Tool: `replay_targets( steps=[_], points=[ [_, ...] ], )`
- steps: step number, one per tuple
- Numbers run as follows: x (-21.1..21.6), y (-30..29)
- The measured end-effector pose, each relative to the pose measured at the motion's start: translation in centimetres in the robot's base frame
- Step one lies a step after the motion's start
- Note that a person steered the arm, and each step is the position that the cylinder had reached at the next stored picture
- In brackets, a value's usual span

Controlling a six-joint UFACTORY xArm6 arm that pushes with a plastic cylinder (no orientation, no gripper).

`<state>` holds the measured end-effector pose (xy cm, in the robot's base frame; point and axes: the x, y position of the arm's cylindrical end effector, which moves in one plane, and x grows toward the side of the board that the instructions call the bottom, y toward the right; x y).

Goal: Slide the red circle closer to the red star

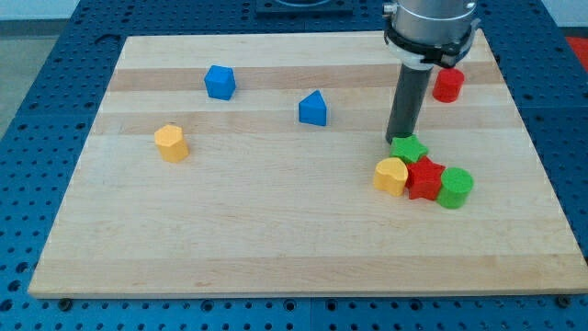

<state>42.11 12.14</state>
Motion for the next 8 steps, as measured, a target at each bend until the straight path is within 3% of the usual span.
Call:
replay_targets(
  steps=[2, 3, 4, 5, 8],
  points=[
    [-10.6, 1.6],
    [-14.0, 7.0],
    [-14.0, 12.8],
    [-14.0, 13.2],
    [-12.6, 7.7]
  ],
)
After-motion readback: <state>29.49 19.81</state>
